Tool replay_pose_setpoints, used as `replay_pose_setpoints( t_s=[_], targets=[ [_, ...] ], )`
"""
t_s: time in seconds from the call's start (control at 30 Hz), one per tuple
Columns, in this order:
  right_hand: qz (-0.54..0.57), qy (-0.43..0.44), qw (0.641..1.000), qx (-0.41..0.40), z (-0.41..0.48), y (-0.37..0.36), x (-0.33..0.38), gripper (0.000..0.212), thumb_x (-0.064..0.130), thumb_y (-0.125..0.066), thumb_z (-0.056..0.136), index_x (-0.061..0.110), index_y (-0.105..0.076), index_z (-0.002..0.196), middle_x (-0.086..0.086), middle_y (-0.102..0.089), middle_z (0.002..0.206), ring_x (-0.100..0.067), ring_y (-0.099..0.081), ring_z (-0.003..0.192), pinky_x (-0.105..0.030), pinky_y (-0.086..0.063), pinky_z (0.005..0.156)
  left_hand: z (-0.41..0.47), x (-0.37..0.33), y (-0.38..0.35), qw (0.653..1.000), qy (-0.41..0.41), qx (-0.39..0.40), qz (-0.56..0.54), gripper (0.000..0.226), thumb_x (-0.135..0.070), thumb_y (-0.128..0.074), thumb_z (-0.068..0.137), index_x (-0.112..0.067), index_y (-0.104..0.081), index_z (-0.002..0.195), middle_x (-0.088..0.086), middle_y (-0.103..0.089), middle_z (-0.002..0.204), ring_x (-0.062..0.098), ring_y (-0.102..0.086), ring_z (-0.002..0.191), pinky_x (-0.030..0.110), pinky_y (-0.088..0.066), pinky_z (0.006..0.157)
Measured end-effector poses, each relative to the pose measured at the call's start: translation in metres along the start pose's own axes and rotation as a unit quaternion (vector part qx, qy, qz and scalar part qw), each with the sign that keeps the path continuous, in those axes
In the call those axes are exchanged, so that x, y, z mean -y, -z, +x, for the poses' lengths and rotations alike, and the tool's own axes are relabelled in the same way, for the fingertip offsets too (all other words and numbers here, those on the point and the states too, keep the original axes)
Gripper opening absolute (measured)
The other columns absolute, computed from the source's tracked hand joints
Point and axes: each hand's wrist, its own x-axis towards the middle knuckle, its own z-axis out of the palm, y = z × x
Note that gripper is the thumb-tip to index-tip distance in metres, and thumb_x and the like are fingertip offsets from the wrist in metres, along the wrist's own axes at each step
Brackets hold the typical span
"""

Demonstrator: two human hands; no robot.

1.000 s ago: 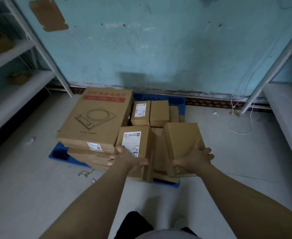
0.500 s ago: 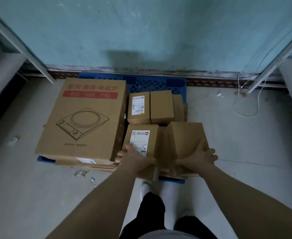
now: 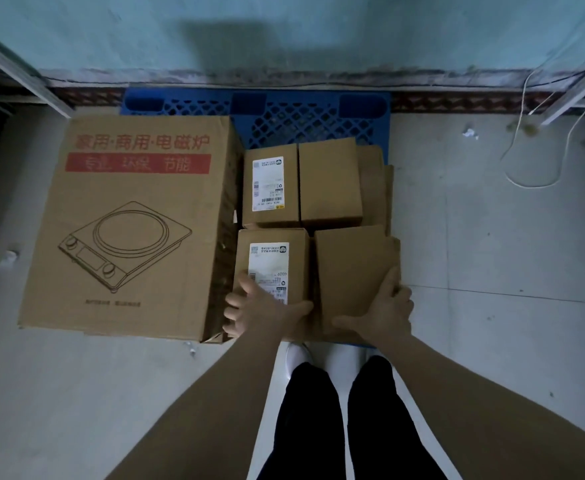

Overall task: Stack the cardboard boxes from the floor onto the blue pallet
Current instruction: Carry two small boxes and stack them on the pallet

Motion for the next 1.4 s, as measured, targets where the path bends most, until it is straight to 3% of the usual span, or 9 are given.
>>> replay_pose_setpoints(
  t_s=[0.2,0.63,0.77,0.93,1.03,1.1,1.2,1.3,1.4],
  targets=[
    [0.058,0.068,0.995,0.039,0.026,0.005,-0.016,0.119,0.038,-0.076,0.078,0.012,0.013,0.152,-0.016,-0.017,0.155,-0.033,-0.032,0.137,-0.042,-0.036,0.106,0.021,0.010,-0.016,0.998,-0.057,0.013,-0.022,0.120,-0.046,-0.083,0.067,-0.022,-0.001,0.151,0.014,-0.009,0.157,0.038,-0.016,0.143,0.054,-0.026,0.114],
    [0.136,0.049,0.989,0.030,0.025,-0.002,0.008,0.100,0.020,-0.071,0.085,0.012,0.002,0.153,-0.013,-0.026,0.153,-0.031,-0.035,0.136,-0.041,-0.035,0.107,0.042,0.014,-0.006,0.984,-0.164,-0.015,0.071,0.087,-0.028,-0.067,0.089,-0.022,-0.007,0.151,0.006,0.005,0.162,0.031,-0.004,0.148,0.048,-0.030,0.114],
    [0.123,0.031,0.991,0.038,0.017,-0.006,0.015,0.101,0.019,-0.072,0.085,0.009,0.003,0.153,-0.014,-0.025,0.152,-0.032,-0.035,0.135,-0.040,-0.034,0.107,0.047,0.019,0.000,0.975,-0.188,-0.010,0.122,0.090,-0.033,-0.062,0.092,-0.019,0.004,0.153,0.006,0.010,0.161,0.030,-0.002,0.149,0.042,-0.030,0.114],
    [0.101,0.010,0.992,0.074,0.014,-0.003,0.019,0.108,0.020,-0.071,0.086,0.012,0.015,0.152,-0.014,-0.021,0.156,-0.031,-0.033,0.137,-0.038,-0.032,0.109,0.044,0.020,0.018,0.965,-0.206,-0.008,0.162,0.078,-0.025,-0.064,0.088,-0.017,-0.015,0.148,0.006,-0.010,0.155,0.032,-0.031,0.129,0.038,-0.045,0.086],
    [0.072,0.011,0.993,0.091,0.006,0.011,0.028,0.110,0.023,-0.068,0.087,0.013,0.021,0.151,-0.012,-0.002,0.161,-0.030,-0.019,0.145,-0.040,-0.024,0.117,0.037,0.021,0.040,0.965,-0.236,-0.049,0.102,0.059,-0.010,-0.060,0.085,-0.014,-0.035,0.138,0.007,-0.031,0.142,0.031,-0.038,0.123,0.039,-0.045,0.085],
    [0.064,0.019,0.996,0.053,-0.003,0.020,0.035,0.099,0.021,-0.064,0.089,0.013,0.010,0.154,-0.012,-0.002,0.161,-0.030,-0.020,0.144,-0.044,-0.025,0.117,0.037,0.022,0.057,0.961,-0.254,-0.068,0.085,0.051,-0.009,-0.055,0.086,-0.012,-0.041,0.135,0.010,-0.036,0.141,0.031,-0.039,0.125,0.041,-0.045,0.090],
    [0.071,0.048,0.996,0.031,-0.023,0.031,0.048,0.053,0.014,-0.057,0.091,0.005,-0.039,0.140,-0.017,-0.043,0.142,-0.028,-0.049,0.119,-0.037,-0.045,0.099,0.038,0.028,0.086,0.956,-0.264,-0.095,0.090,0.042,-0.009,-0.051,0.089,-0.009,-0.048,0.130,0.012,-0.043,0.136,0.030,-0.042,0.123,0.042,-0.044,0.094],
    [0.057,0.084,0.993,0.052,-0.049,0.035,0.062,0.047,0.014,-0.052,0.096,0.007,-0.043,0.142,-0.012,-0.048,0.141,-0.027,-0.050,0.122,-0.027,-0.041,0.093,0.036,0.043,0.110,0.955,-0.257,-0.114,0.098,0.041,-0.008,-0.049,0.090,-0.011,-0.050,0.130,0.011,-0.050,0.131,0.029,-0.046,0.122,0.040,-0.045,0.093],
    [0.062,0.130,0.989,0.034,-0.079,0.033,0.077,0.035,0.013,-0.054,0.095,0.007,-0.056,0.130,-0.011,-0.057,0.130,-0.027,-0.053,0.120,-0.033,-0.044,0.099,0.035,0.064,0.123,0.964,-0.245,-0.064,0.082,0.036,-0.010,-0.049,0.092,-0.013,-0.054,0.127,0.010,-0.059,0.126,0.028,-0.055,0.115,0.034,-0.045,0.087]
  ],
)
